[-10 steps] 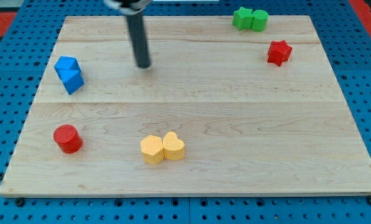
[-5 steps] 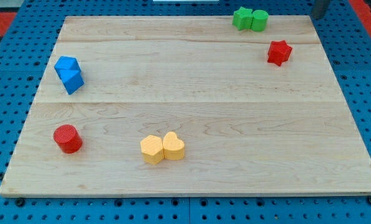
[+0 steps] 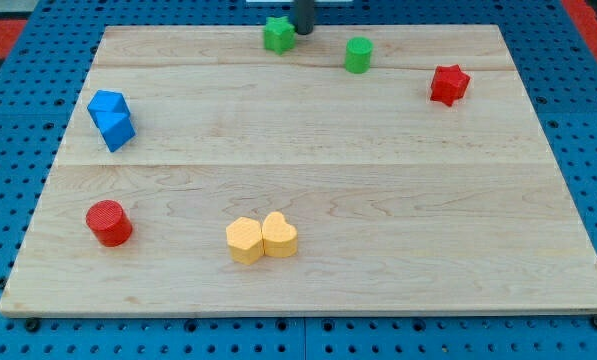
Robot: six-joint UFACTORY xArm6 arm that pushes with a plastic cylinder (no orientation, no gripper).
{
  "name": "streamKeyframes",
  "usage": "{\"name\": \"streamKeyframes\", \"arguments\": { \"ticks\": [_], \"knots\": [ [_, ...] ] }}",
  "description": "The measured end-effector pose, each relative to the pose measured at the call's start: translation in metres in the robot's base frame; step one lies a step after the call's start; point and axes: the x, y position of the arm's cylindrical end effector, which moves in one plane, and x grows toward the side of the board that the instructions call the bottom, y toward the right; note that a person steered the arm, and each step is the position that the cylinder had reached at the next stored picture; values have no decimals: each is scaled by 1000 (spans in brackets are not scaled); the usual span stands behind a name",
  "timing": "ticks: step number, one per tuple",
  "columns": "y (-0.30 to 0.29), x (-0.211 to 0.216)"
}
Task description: Place the green blocks horizontally to each other
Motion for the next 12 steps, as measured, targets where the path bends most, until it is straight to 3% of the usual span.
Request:
{"name": "streamKeyframes", "arguments": {
  "ticks": [4, 8, 9, 11, 12],
  "knots": [
    [-61, 2],
    [77, 82],
    [96, 62],
    [75, 26],
    [122, 30]
  ]
}}
